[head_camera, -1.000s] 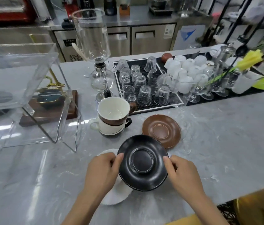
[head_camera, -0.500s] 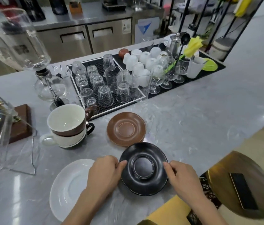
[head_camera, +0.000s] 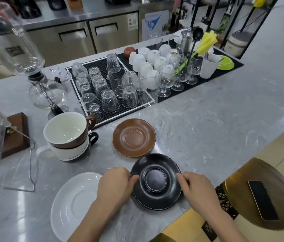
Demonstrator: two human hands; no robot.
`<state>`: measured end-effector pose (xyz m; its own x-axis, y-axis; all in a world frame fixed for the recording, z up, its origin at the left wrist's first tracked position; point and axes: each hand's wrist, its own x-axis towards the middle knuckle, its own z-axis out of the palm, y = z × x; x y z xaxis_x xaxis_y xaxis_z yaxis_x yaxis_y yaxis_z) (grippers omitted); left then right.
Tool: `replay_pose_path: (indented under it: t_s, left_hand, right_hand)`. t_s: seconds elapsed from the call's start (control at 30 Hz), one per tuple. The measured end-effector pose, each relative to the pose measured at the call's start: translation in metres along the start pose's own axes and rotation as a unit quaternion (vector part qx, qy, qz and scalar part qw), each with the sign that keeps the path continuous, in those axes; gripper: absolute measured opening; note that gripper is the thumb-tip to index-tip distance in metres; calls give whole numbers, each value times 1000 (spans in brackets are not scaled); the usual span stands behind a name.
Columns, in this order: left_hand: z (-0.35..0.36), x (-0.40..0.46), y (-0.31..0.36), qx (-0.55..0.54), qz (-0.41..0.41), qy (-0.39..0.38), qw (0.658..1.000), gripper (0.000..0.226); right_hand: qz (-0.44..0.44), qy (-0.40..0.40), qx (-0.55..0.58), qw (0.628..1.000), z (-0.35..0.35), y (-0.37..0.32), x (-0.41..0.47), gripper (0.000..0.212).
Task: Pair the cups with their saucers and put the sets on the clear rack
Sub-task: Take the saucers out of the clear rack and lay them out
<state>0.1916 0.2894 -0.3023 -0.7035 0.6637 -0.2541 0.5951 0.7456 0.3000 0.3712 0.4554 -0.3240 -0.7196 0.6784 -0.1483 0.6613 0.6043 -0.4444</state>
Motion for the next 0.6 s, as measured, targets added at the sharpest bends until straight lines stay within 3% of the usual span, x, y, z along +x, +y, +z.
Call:
replay_pose_path:
  t_s: [0.37,0.6]
  left_hand:
    - [-6,2,4,30,-2,-26,999,57]
    - [-12,-6,1,-4,19,35,999,57]
  right_hand:
    - [-5,-12,21,1000,-4,5,8,52]
    - [-1,14,81,997,-16,-5,7,55]
